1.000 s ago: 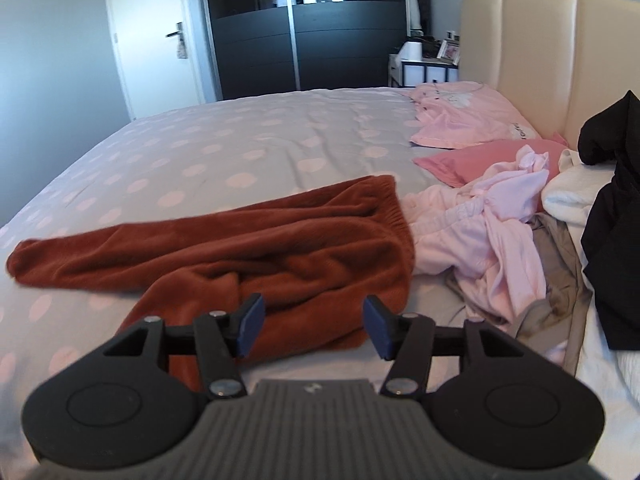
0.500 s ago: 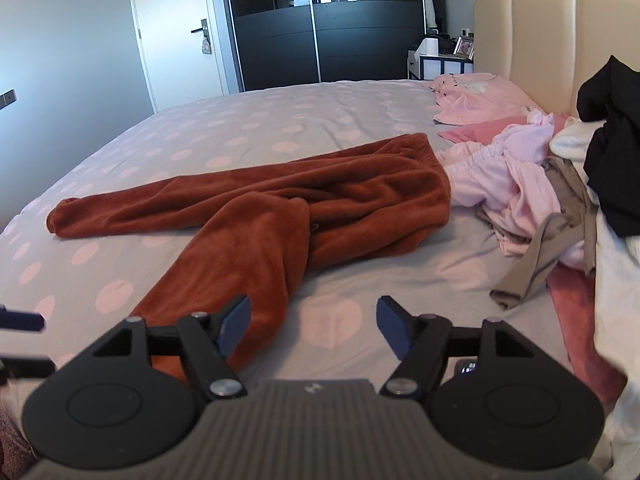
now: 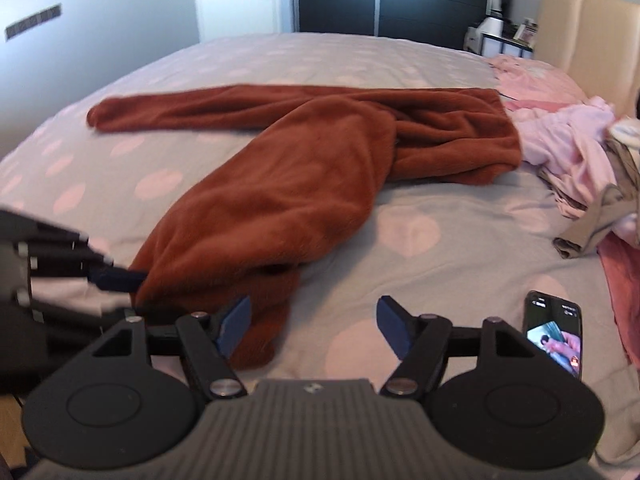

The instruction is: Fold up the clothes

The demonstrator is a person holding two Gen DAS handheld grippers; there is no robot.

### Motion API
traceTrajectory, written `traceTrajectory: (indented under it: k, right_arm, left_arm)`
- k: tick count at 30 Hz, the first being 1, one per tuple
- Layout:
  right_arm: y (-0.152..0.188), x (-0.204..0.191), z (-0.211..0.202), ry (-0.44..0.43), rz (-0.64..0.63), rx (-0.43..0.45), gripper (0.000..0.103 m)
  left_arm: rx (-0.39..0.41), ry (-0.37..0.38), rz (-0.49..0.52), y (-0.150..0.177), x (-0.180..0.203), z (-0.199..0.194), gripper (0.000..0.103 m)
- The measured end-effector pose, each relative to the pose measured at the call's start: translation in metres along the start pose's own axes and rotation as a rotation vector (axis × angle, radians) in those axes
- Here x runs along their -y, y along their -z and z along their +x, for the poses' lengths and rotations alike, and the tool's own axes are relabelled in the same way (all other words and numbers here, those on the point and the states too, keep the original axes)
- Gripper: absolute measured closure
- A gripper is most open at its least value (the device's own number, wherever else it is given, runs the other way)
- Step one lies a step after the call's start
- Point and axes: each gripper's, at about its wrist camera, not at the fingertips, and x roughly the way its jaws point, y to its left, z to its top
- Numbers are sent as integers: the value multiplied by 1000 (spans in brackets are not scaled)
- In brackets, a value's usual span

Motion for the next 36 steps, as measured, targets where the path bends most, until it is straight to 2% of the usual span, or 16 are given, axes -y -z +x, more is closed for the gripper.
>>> traceTrajectory:
  k: [4,9,15,18,20,22,25,30,33,34,36]
  right_arm:
    - [1,-6,4,-24,-33,-21,28]
    - [-2,-9,7,-32,-45,-44,26]
    - [-5,-9,14,-39,-49,-66,26]
    - [-8,-9,16,-36,-50,-71,26]
    - [-10,-8,18,-37,-39,-74,26]
    - [-13,-6,20,-33,-25,-76,26]
    - [-19,-4,25,-17,-18,-81,26]
    - [-31,0,38,-9,-11,-96,26]
    - [-43,5,46,0,-15,-103,26]
    - [-48,8,49,7,-17,-103,26]
    - [-59,17,54,25,-23,-97,26]
  left_arm:
    - [49,5,-97,-9,-27,-27,93]
    - [147,-65,-222,-30,-88,-78,96]
    - [198,-242,-291,-49,-180,-129,96]
    - [171,-331,-334,-54,-228,-136,103]
    - [151,-412,-349,-56,-259,-134,103]
    - [119,-446,-377,-55,-291,-128,103]
    - [76,-432,-439,-45,-323,-114,103]
    - [62,-377,-392,-27,-321,-101,103]
    - [37,-334,-362,-17,-315,-88,88]
    - [23,-325,-350,-13,-313,-82,80]
    - [-5,-308,-330,-3,-306,-69,73]
